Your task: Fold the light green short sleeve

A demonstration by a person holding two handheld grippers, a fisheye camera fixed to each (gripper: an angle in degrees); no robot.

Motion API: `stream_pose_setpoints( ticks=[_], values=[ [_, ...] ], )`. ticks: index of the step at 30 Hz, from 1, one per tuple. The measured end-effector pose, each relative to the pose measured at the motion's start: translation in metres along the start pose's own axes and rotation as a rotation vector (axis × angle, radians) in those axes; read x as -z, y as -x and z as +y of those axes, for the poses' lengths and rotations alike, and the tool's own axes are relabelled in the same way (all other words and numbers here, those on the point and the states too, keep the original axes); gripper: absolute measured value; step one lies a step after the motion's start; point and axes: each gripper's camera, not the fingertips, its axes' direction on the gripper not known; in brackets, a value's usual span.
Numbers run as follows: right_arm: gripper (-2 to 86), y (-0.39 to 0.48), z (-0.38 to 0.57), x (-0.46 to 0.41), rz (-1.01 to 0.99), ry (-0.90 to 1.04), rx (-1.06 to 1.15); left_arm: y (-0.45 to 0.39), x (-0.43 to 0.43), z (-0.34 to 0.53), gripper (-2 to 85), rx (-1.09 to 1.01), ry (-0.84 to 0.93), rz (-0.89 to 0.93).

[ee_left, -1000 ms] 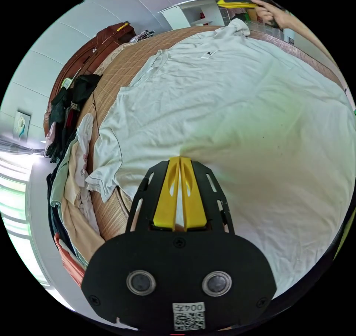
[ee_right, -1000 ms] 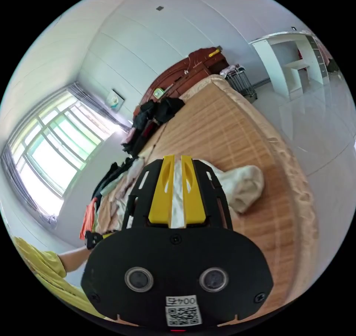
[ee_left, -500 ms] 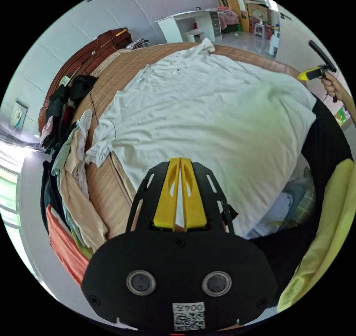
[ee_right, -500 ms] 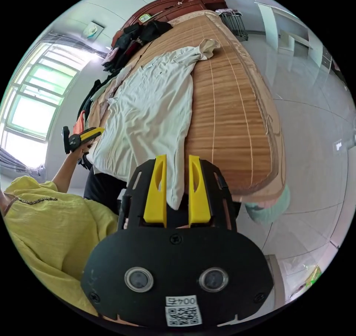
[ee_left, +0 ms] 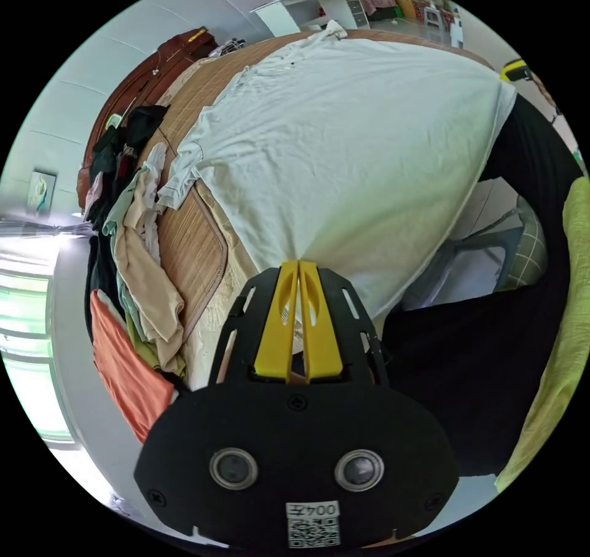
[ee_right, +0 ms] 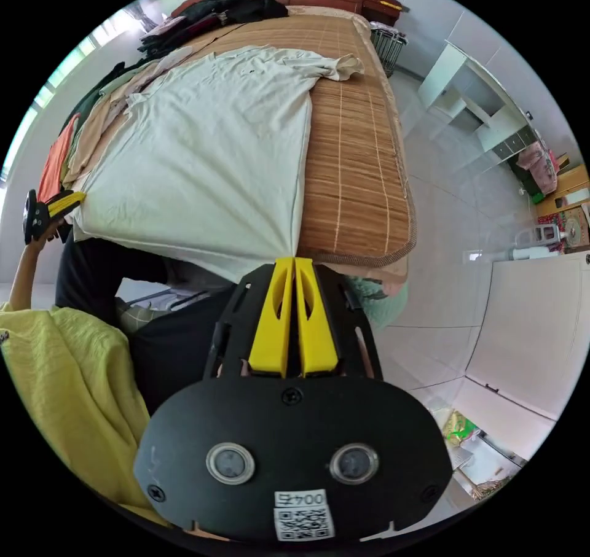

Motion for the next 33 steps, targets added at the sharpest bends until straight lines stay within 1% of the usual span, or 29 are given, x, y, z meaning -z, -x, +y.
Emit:
stream_pose_setpoints(
  ticks=[2, 3, 5, 7, 9, 11, 12, 14, 15, 16, 18, 19, 21, 25, 29, 31, 32, 33],
  values=[
    [0.5, -0.009, 0.006, -0.017, -0.056, 0.043, 0.004, 0.000, 0.002, -0.002, 0.2, 0.002, -0.006, 0.000],
    [0.9, -0.013, 0.011, -0.017, -0.083, 0.017, 0.000, 0.000, 0.003, -0.004, 0.2, -0.002, -0.002, -0.005],
    [2.1, -0.021, 0.014, -0.009, -0.106, 0.024, -0.018, 0.001, 0.010, -0.012, 0.2, 0.003, 0.026, -0.015],
    [3.8, -0.029, 0.020, 0.011, -0.073, -0.053, -0.027, 0.006, 0.025, -0.020, 0.2, 0.030, -0.006, -0.012],
    [4.8, -0.037, 0.018, 0.027, -0.089, -0.135, -0.024, 0.012, 0.043, -0.034, 0.2, 0.079, -0.088, 0.018],
    [6.1, -0.047, 0.007, 0.039, -0.087, -0.222, -0.028, 0.011, 0.054, -0.064, 0.2, 0.112, -0.170, 0.048],
    [7.6, -0.054, -0.007, 0.043, -0.097, -0.270, -0.037, 0.005, 0.051, -0.084, 0.2, 0.092, -0.174, 0.049],
    [9.9, -0.070, -0.034, 0.044, -0.159, -0.332, -0.064, -0.007, 0.041, -0.113, 0.3, 0.040, -0.146, 0.037],
    [10.7, -0.081, -0.056, 0.044, -0.226, -0.364, -0.074, -0.011, 0.038, -0.122, 0.3, 0.024, -0.135, 0.030],
    [10.6, -0.093, -0.079, 0.043, -0.303, -0.397, -0.091, -0.019, 0.032, -0.137, 0.3, -0.014, -0.112, 0.033],
    [10.2, -0.112, -0.117, 0.041, -0.390, -0.430, -0.118, -0.031, 0.015, -0.156, 0.3, -0.068, -0.017, 0.092],
    [10.0, -0.125, -0.142, 0.037, -0.433, -0.440, -0.150, -0.032, 0.011, -0.159, 0.3, -0.064, 0.000, 0.094],
    [10.2, -0.143, -0.182, 0.030, -0.485, -0.430, -0.191, -0.029, 0.014, -0.163, 0.3, -0.046, -0.006, 0.093],
    [12.1, -0.179, -0.268, 0.005, -0.558, -0.344, -0.295, -0.008, 0.013, -0.180, 0.3, 0.007, 0.037, 0.185],
    [13.4, -0.207, -0.317, -0.029, -0.610, -0.253, -0.404, -0.001, 0.014, -0.197, 0.3, -0.010, 0.069, 0.200],
    [12.0, -0.218, -0.337, -0.051, -0.657, -0.200, -0.436, 0.000, 0.016, -0.204, 0.3, -0.023, 0.079, 0.192],
    [10.2, -0.219, -0.341, -0.054, -0.664, -0.192, -0.431, 0.000, 0.016, -0.208, 0.3, -0.033, 0.085, 0.187],
    [6.7, -0.220, -0.346, -0.052, -0.653, -0.207, -0.415, 0.001, 0.017, -0.210, 0.3, -0.037, 0.088, 0.185]
  ],
)
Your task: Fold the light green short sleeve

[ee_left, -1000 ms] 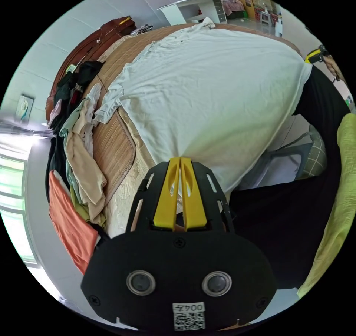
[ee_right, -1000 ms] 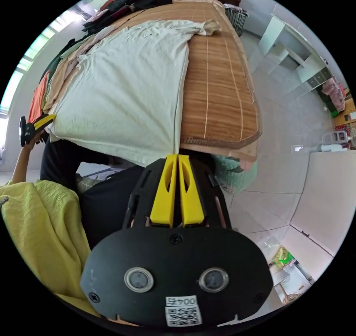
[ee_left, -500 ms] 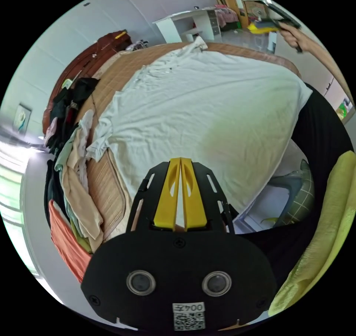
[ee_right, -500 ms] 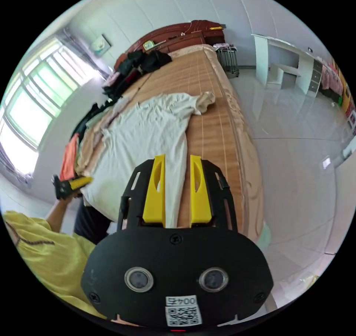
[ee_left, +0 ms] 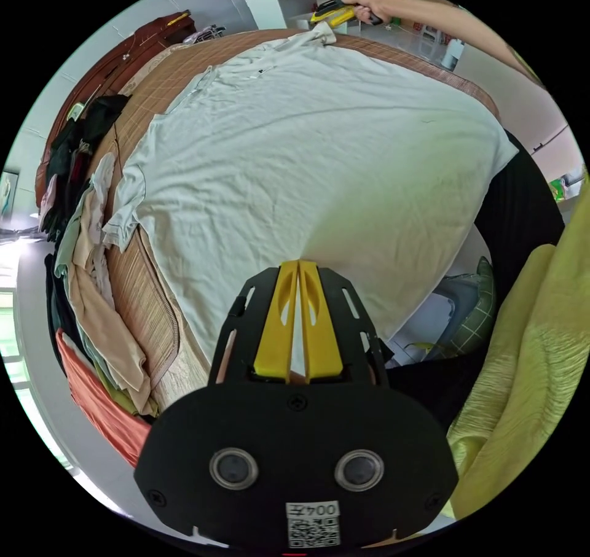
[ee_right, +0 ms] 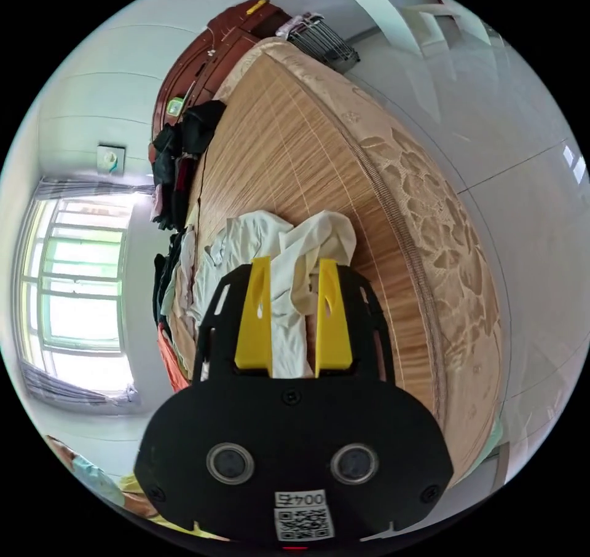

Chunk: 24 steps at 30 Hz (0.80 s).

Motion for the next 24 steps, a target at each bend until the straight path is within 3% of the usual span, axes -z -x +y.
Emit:
stream_pose_setpoints(
  ticks=[2, 5, 9, 20, 24],
  values=[
    [1.5, 0.009, -0.003, 0.015, 0.084, -0.096, 0.012, 0.003, 0.002, -0.007, 0.3, -0.009, 0.011, 0.000],
    [1.3, 0.013, -0.011, 0.040, 0.154, -0.243, 0.027, 0.010, 0.004, -0.013, 0.3, 0.002, 0.011, 0.023],
    [9.0, -0.001, -0.021, 0.038, 0.179, -0.141, 0.045, 0.021, 0.007, -0.019, 0.3, 0.018, 0.010, 0.055],
    [11.5, 0.012, 0.082, 0.035, 0.232, -0.023, 0.336, 0.026, 0.011, -0.027, 0.3, 0.011, 0.006, 0.030],
    [4.7, 0.048, 0.074, 0.023, 0.303, 0.083, 0.408, 0.028, 0.011, -0.026, 0.3, 0.016, 0.003, 0.030]
  ],
)
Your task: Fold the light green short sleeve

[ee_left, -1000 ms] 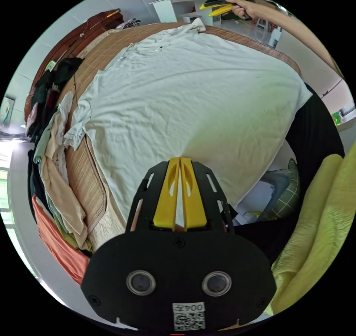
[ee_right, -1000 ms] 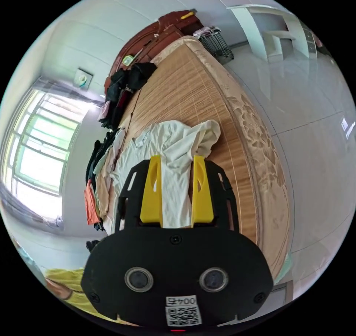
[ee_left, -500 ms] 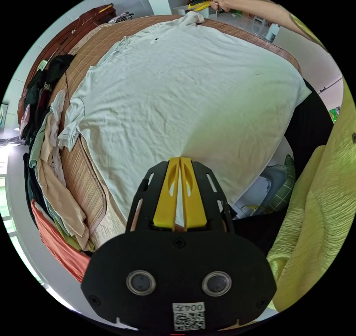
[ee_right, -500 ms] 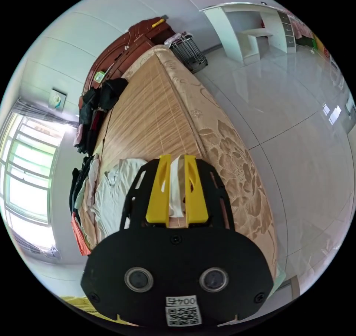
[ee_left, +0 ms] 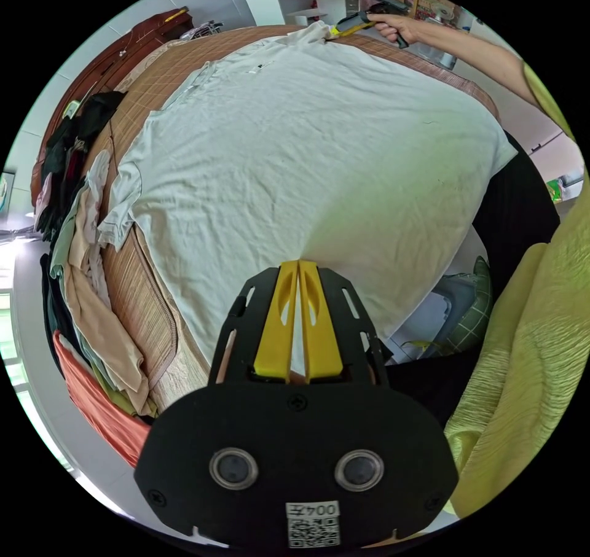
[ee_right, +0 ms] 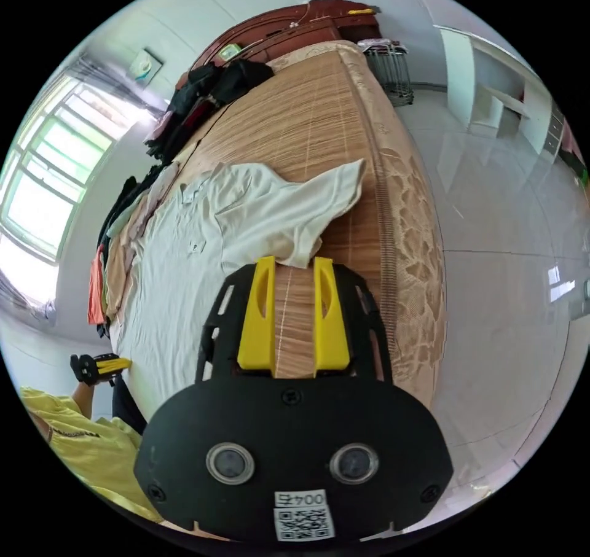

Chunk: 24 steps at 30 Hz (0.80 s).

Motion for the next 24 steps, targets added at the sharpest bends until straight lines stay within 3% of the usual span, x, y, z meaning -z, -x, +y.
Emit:
stream_pose_setpoints(
  ticks=[3, 7, 13, 17, 24],
  values=[
    [1.0, 0.031, -0.004, 0.026, 0.179, 0.062, -0.004, 0.001, -0.001, 0.003, 0.2, 0.006, -0.008, -0.005],
    [3.5, 0.032, 0.006, 0.032, 0.343, 0.199, -0.081, 0.000, -0.001, 0.006, 0.2, 0.002, -0.016, -0.018],
    [4.5, 0.091, 0.049, 0.109, 0.378, -0.037, -0.034, 0.000, -0.005, 0.017, 0.2, 0.017, -0.038, -0.030],
    [1.6, 0.155, 0.086, 0.113, 0.271, 0.002, 0.108, -0.005, -0.009, 0.026, 0.3, 0.030, -0.058, -0.065],
    [-0.6, 0.267, 0.166, 0.087, 0.329, 0.104, 0.318, -0.006, -0.016, 0.044, 0.3, 0.063, -0.087, -0.069]
  ],
)
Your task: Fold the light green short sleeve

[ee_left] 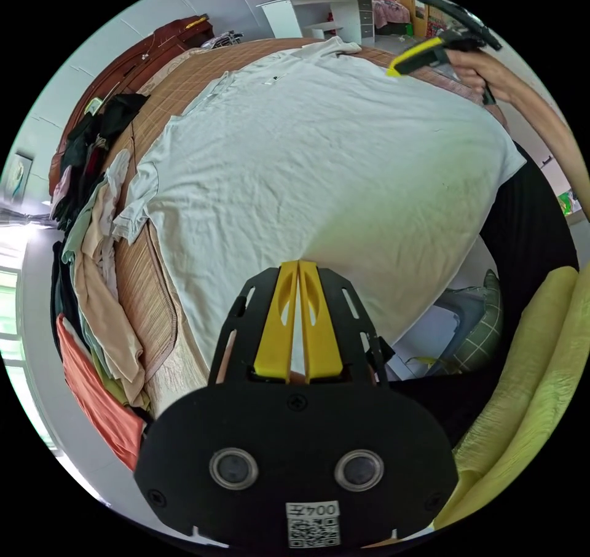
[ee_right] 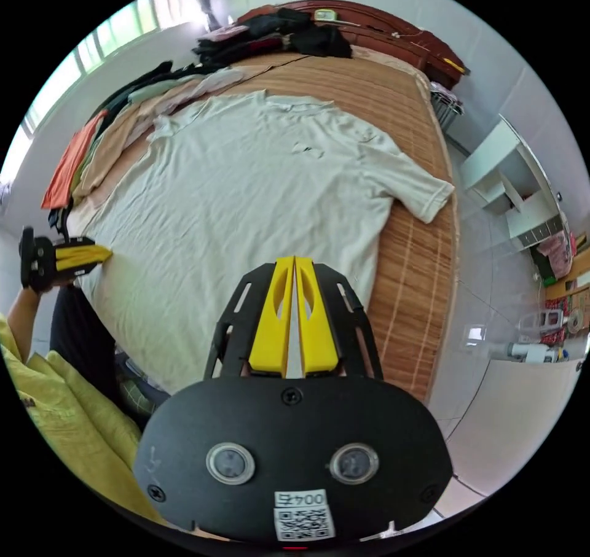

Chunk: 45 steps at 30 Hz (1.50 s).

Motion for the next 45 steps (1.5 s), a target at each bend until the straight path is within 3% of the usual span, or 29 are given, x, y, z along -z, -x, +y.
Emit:
stream_pose_setpoints(
  ticks=[3, 9, 13, 15, 19, 23, 27, 34, 39, 45],
  values=[
    [-0.6, 0.018, 0.009, -0.013, 0.054, 0.098, 0.039, 0.002, -0.004, 0.016, 0.3, 0.037, -0.041, 0.014],
    [-0.4, 0.019, 0.010, 0.019, 0.195, 0.105, 0.117, 0.033, 0.001, 0.050, 0.4, 0.177, -0.159, 0.142],
    [0.9, 0.004, 0.010, 0.091, 0.014, -0.060, 0.057, 0.086, 0.019, 0.082, 0.6, 0.373, -0.325, 0.022],
    [5.4, 0.003, 0.004, 0.108, -0.106, -0.087, 0.054, 0.122, 0.008, 0.084, 0.9, 0.422, -0.303, -0.160],
    [6.4, 0.027, -0.036, 0.135, -0.268, -0.134, 0.098, 0.180, -0.027, 0.075, 1.3, 0.469, -0.275, -0.289],
    [5.3, 0.062, -0.107, 0.151, -0.284, -0.198, 0.230, 0.217, -0.073, 0.058, 2.1, 0.434, -0.228, -0.398],
    [5.3, 0.104, -0.220, 0.147, -0.287, -0.206, 0.360, 0.228, -0.103, 0.056, 3.5, 0.412, -0.242, -0.338],
    [7.2, 0.170, -0.370, 0.089, -0.255, -0.008, 0.543, 0.248, -0.121, 0.059, 6.6, 0.386, -0.221, -0.292],
    [7.9, 0.181, -0.394, 0.088, -0.228, 0.045, 0.589, 0.269, -0.130, 0.072, 7.6, 0.416, -0.223, -0.233],
    [4.3, 0.166, -0.391, 0.119, -0.219, -0.005, 0.620, 0.260, -0.138, 0.068, 7.7, 0.369, -0.209, -0.288]
  ],
)
